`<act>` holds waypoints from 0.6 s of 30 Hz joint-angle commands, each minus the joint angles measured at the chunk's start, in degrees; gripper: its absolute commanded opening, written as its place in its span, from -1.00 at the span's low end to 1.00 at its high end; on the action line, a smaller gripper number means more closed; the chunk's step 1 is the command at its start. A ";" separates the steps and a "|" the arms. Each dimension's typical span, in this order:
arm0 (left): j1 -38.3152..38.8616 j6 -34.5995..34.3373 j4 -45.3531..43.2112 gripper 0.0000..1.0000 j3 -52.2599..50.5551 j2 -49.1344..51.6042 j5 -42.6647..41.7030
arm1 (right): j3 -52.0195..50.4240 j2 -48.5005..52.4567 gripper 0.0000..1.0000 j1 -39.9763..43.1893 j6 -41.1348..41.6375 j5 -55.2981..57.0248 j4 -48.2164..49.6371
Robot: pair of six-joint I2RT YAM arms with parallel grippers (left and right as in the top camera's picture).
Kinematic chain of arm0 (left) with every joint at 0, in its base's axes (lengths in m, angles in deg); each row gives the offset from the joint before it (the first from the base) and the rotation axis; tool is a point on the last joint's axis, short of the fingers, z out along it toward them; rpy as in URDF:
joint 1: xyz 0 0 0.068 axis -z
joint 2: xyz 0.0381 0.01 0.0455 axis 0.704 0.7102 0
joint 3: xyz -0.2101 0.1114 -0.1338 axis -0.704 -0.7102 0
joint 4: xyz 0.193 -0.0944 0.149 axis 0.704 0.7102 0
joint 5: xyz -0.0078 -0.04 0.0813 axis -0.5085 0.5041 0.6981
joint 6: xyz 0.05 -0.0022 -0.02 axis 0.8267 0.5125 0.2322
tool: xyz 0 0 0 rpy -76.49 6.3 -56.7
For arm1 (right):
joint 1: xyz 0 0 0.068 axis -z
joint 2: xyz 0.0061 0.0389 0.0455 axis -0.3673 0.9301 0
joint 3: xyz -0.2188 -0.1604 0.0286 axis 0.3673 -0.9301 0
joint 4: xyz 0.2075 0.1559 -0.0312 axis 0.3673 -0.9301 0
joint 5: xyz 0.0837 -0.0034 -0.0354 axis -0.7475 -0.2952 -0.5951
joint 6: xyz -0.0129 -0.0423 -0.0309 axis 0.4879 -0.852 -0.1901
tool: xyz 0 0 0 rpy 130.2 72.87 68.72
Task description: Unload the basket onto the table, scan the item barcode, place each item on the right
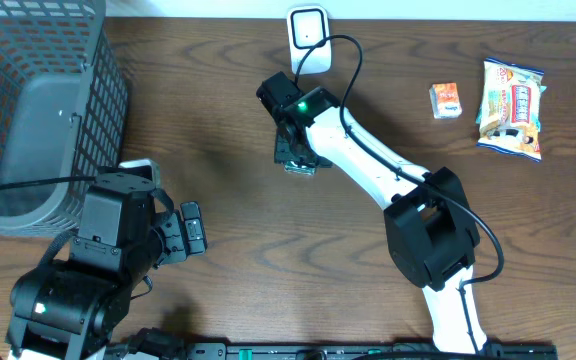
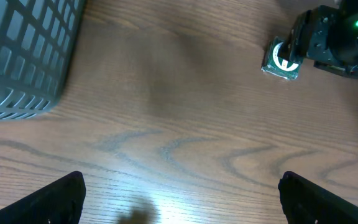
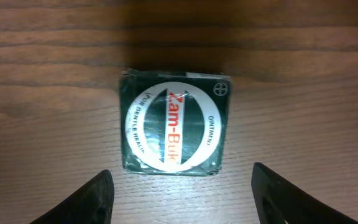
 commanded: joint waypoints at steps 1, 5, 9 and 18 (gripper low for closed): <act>-0.09 0.13 -0.04 0.95 -0.02 -0.15 0.09 | -0.07 1.09 0.23 -1.51 -3.15 1.20 1.73; -0.09 0.13 -0.04 0.95 -0.02 -0.15 0.09 | -0.07 1.92 -0.11 -2.93 -9.57 1.38 6.27; -0.09 0.13 -0.04 0.96 -0.02 -0.15 0.09 | -0.07 2.56 -0.20 -3.21 -9.14 7.32 10.08; -0.09 0.13 -0.04 0.95 -0.02 -0.15 0.09 | -0.07 3.89 -0.52 -1.25 -8.11 10.34 21.09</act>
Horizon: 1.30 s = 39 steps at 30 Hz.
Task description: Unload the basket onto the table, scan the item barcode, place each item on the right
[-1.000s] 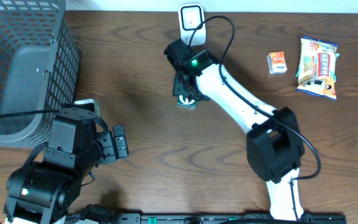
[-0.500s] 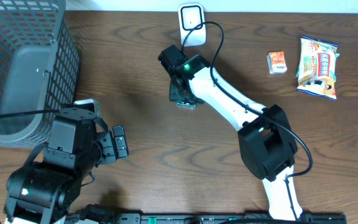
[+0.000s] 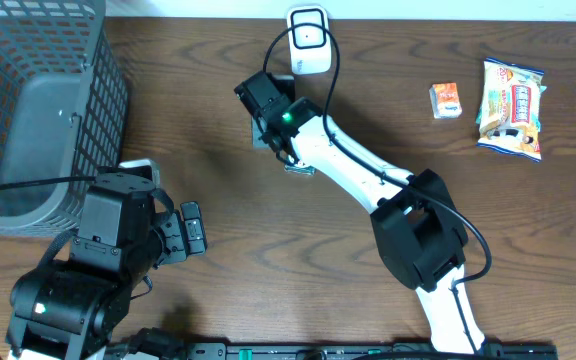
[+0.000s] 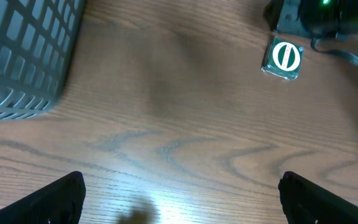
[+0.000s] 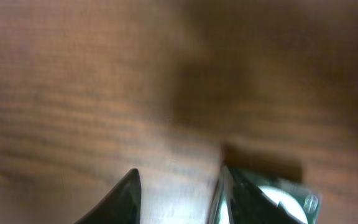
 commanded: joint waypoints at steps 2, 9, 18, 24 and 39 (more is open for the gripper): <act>-0.07 0.11 -0.04 0.95 -0.02 -0.15 0.07 | -0.04 3.19 -0.85 1.42 -0.04 4.70 1.40; -0.07 0.11 -0.04 0.95 -0.02 -0.15 0.07 | -0.04 8.13 -0.98 2.49 -4.55 -0.02 1.01; -0.07 0.11 -0.04 0.96 -0.02 -0.15 0.07 | -0.02 7.06 -0.98 1.57 -10.56 -6.84 -12.37; -0.07 0.11 -0.04 0.95 -0.02 -0.15 0.07 | -0.02 5.53 -0.98 1.55 -16.11 -7.50 -29.51; -0.07 0.11 -0.04 0.95 -0.02 -0.15 0.07 | -0.02 -0.11 -0.97 0.87 -23.32 -5.53 -53.46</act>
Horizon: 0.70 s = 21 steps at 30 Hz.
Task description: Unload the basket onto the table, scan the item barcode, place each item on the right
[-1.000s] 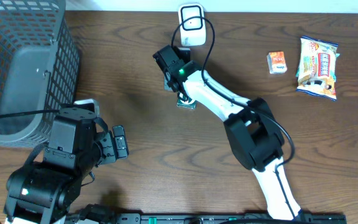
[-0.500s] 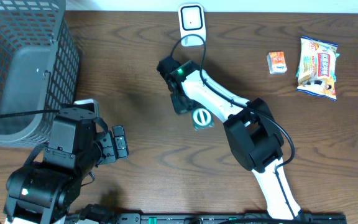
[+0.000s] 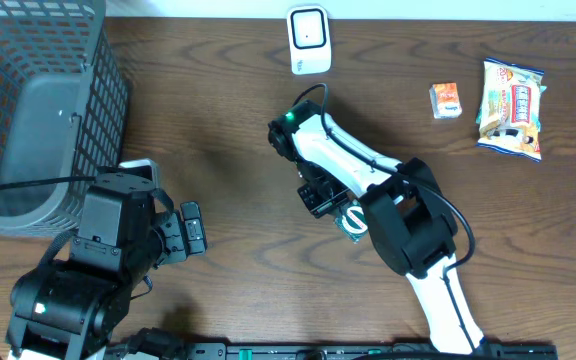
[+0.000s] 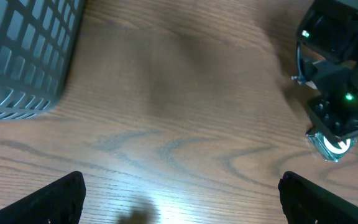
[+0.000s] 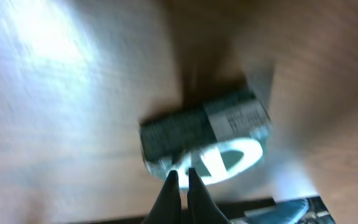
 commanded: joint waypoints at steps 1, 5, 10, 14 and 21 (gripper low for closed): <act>-0.07 0.13 -0.04 0.95 -0.02 -0.15 0.09 | -0.11 -5.86 -0.98 -0.72 -1.73 2.38 -1.36; -0.07 0.13 -0.04 0.95 -0.02 -0.15 0.09 | -0.11 -12.02 -0.98 -0.72 -0.33 3.72 -2.91; -0.07 0.13 -0.02 0.95 -0.02 -0.15 0.09 | -0.13 -21.99 -0.97 -0.68 3.96 6.36 -3.26; -0.07 0.13 -0.04 0.95 -0.02 -0.15 0.09 | -0.87 -29.20 -0.97 0.17 9.84 6.10 -2.21; -0.07 0.13 -0.04 0.95 -0.02 -0.15 0.09 | -10.16 -35.01 -0.97 -0.11 11.32 -6.27 3.37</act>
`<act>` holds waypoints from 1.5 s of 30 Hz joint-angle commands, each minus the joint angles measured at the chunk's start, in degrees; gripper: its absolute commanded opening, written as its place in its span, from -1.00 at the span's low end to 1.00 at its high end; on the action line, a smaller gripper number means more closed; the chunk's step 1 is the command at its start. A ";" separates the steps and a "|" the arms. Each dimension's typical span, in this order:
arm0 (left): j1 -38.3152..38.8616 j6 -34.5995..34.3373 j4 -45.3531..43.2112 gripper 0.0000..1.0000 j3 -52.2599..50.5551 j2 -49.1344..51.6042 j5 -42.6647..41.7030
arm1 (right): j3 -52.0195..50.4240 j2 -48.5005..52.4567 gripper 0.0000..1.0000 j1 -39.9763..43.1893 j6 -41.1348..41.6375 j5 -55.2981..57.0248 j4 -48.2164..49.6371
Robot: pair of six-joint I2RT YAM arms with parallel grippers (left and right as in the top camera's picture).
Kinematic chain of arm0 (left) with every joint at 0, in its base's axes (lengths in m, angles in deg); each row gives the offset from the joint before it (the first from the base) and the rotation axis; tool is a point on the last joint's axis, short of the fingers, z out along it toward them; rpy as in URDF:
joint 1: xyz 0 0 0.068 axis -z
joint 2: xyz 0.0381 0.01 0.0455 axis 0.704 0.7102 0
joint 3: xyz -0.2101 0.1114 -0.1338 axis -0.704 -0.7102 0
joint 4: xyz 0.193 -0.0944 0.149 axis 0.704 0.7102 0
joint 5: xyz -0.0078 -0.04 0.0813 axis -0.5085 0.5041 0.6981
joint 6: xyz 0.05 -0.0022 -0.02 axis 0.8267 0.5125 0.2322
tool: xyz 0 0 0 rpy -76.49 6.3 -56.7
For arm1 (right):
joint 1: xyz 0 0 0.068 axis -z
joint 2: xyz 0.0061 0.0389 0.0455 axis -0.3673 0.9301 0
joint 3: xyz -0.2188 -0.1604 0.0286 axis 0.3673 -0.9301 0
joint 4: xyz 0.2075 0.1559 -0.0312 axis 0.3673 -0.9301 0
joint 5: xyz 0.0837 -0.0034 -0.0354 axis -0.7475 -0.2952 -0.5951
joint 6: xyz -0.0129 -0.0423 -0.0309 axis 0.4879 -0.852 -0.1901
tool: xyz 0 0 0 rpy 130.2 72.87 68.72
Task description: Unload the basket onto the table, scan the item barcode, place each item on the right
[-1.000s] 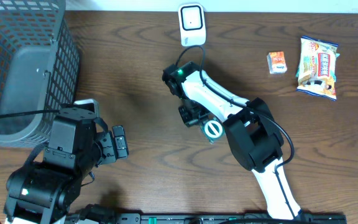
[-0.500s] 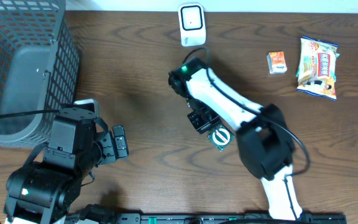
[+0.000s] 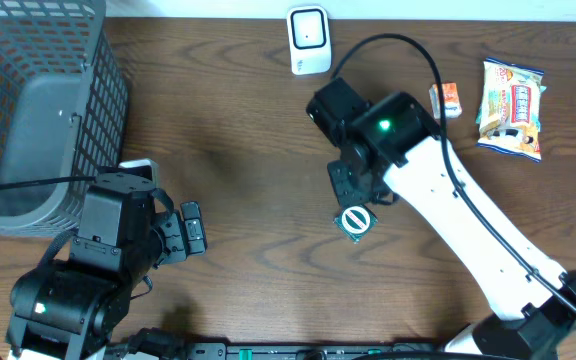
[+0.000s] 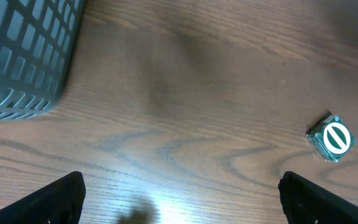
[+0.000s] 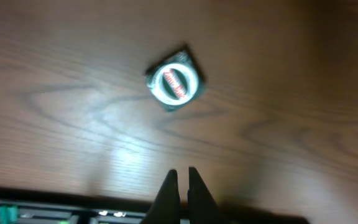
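The item is a small green tin (image 3: 355, 221) with a white round "Zam-Buk" label, lying flat and turned diagonally on the wooden table; it also shows in the left wrist view (image 4: 330, 137) and the right wrist view (image 5: 174, 84). The white scanner (image 3: 309, 39) stands at the table's far edge. My right gripper (image 5: 180, 177) is shut on nothing and hangs high above the table, with the tin well beyond its tips. The left gripper (image 4: 182, 190) is open over bare wood, far left of the tin.
A grey mesh basket (image 3: 28, 110) fills the far left corner. A small orange box (image 3: 446, 100) and a snack packet (image 3: 513, 108) lie at the far right. The left arm's black base (image 3: 98, 250) sits at the near left.
My right gripper was shut, low, right against the tin; now it is raised well above the table and apart from it. The tin lies in about the same spot. The left arm has not moved.
First my right gripper stood open just over the tin, which lay below the scanner. Then the gripper was narrower and to the tin's left. Later the tin lay nearer the table's front, with the shut gripper against it. Now it lies there alone.
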 commanded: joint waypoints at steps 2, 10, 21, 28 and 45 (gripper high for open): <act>-0.07 0.11 -0.04 0.95 -0.02 -0.15 0.07 | -9.84 0.68 -0.97 -1.20 5.03 -7.69 4.35; -0.07 0.11 -0.04 0.95 -0.02 -0.15 0.07 | -32.33 0.68 -0.97 -0.94 15.08 -12.81 23.52; -0.07 0.11 -0.04 0.95 -0.02 -0.15 0.07 | -47.28 1.03 -0.97 1.97 21.20 -17.49 41.68; -0.07 0.11 -0.04 0.96 -0.02 -0.15 0.07 | -48.85 1.03 -0.97 9.97 21.27 -13.66 40.96; -0.07 0.11 -0.04 0.95 -0.02 -0.15 0.07 | -39.89 1.01 -0.98 26.32 9.46 -22.08 49.94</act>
